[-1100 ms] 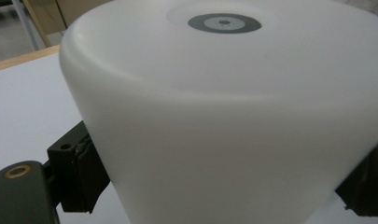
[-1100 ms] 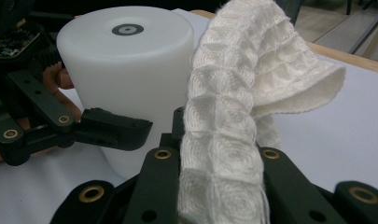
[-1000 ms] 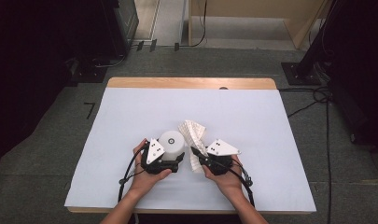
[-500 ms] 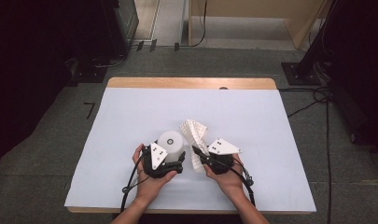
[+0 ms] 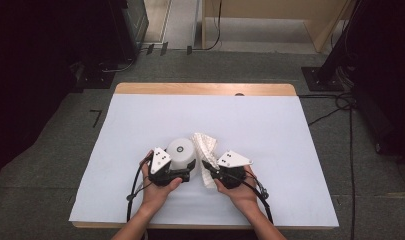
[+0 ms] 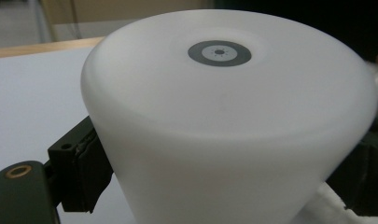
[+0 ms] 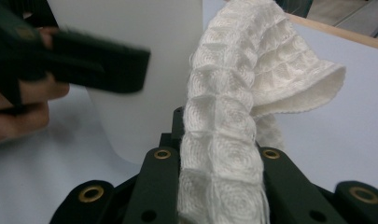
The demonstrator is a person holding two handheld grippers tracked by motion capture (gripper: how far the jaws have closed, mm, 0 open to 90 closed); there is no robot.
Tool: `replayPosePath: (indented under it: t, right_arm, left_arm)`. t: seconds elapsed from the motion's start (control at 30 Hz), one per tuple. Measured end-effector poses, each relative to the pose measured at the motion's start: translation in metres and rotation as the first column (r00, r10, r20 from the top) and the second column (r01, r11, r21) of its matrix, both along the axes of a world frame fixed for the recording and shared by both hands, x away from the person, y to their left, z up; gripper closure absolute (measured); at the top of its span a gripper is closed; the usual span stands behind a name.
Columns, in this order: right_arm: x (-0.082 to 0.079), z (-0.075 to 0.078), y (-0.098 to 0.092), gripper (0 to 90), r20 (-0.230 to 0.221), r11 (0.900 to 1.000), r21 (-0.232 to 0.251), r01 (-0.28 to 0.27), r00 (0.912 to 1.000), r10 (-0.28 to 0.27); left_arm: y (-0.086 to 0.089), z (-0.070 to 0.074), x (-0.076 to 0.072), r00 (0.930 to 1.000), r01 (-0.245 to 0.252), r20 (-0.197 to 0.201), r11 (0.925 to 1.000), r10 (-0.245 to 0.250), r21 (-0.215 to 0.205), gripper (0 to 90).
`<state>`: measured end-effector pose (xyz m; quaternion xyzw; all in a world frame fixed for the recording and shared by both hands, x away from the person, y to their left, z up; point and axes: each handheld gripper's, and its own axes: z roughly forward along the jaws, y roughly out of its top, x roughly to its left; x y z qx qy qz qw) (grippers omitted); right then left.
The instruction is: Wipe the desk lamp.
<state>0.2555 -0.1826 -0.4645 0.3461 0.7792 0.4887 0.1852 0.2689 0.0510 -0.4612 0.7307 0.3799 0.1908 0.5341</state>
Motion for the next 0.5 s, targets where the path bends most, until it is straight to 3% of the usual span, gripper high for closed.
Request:
replayPosePath:
  t: [0.03, 0.13, 0.3, 0.43, 0.47, 0.5]
  right_arm:
    - [0.000, -0.001, 0.001, 78.3, -0.002, 1.000, -0.004, -0.005, 1.0000, 0.005]
    - [-0.001, -0.002, 0.003, 78.2, -0.003, 1.000, -0.005, -0.012, 0.9999, 0.012]
    - [-0.001, 0.003, 0.001, 78.3, -0.008, 0.999, 0.034, -0.017, 0.9998, 0.017]
    - [-0.008, 0.020, -0.004, 78.4, 0.057, 0.998, 0.063, -0.011, 0.9984, 0.008]
    - [-0.008, 0.020, -0.004, 78.4, 0.057, 0.998, 0.063, -0.011, 0.9984, 0.008]
    - [-0.011, 0.028, -0.006, 78.4, 0.095, 0.997, 0.072, -0.011, 0.9954, 0.005]
  left_arm:
    - [0.003, 0.003, 0.001, 0.9997, 0.026, -0.002, 0.9991, -0.026, -0.035, 8.6]
    - [0.008, 0.008, 0.001, 0.9977, 0.068, 0.006, 0.9958, -0.068, -0.062, 8.6]
    - [0.004, 0.007, 0.001, 0.9935, 0.113, -0.005, 0.9929, -0.113, -0.037, 8.7]
    - [-0.006, 0.002, -0.002, 0.9899, 0.142, -0.010, 0.9896, -0.142, 0.026, 8.7]
    - [-0.006, 0.002, -0.002, 0.9899, 0.142, -0.010, 0.9896, -0.142, 0.026, 8.7]
    - [-0.008, 0.002, -0.002, 0.9892, 0.146, -0.012, 0.9890, -0.146, 0.023, 8.7]
